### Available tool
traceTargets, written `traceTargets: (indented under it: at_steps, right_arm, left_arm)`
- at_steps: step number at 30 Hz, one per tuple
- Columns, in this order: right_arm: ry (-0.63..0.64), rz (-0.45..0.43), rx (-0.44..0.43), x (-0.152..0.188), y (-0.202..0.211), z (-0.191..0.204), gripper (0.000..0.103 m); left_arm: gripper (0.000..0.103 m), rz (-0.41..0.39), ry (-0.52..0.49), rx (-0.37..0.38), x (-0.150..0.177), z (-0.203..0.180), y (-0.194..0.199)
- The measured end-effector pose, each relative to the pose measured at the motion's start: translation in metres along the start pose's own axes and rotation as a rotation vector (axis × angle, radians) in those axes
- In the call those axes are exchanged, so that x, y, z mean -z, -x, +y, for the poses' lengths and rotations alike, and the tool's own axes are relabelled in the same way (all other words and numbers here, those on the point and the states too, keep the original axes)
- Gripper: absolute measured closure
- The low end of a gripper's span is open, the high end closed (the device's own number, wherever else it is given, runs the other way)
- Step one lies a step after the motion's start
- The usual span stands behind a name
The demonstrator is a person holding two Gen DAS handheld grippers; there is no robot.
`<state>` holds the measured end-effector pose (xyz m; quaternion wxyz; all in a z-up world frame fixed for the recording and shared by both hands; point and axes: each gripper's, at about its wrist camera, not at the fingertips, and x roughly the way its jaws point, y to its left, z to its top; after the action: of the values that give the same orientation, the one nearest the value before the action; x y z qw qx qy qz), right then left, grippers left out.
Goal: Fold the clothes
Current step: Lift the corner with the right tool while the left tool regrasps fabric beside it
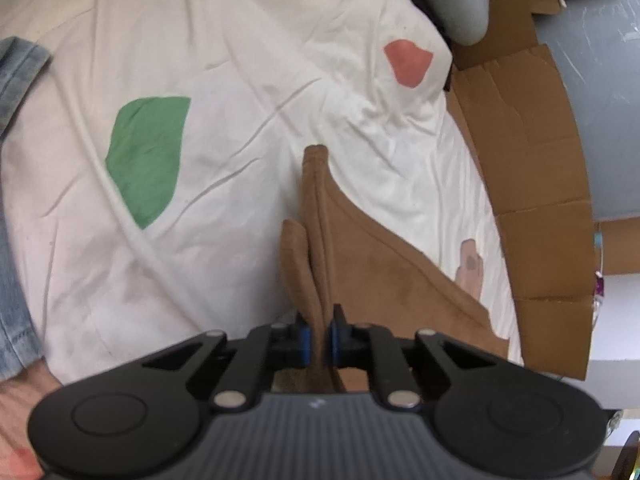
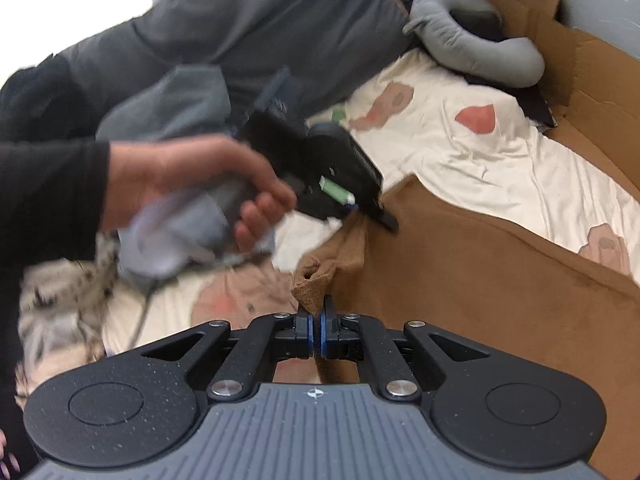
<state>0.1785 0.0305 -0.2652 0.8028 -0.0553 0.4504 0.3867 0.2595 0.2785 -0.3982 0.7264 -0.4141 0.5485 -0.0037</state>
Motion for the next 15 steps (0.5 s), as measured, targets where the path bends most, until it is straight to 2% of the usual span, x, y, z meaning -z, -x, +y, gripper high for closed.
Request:
traceTargets:
  at_steps: [6, 15]
  right_arm:
    - [-0.025, 0.032, 0.02, -0.013, 0.02, -0.027, 0.102]
    - [-0.024, 0.068, -0.027, -0.014, 0.064, -0.061, 0.102]
  left_arm:
    - [0.093, -0.014, -0.006, 0.007, 0.0, -0.024, 0.007]
    - [0.093, -0.035, -0.068, 0.065, 0.007, -0.094, 0.017]
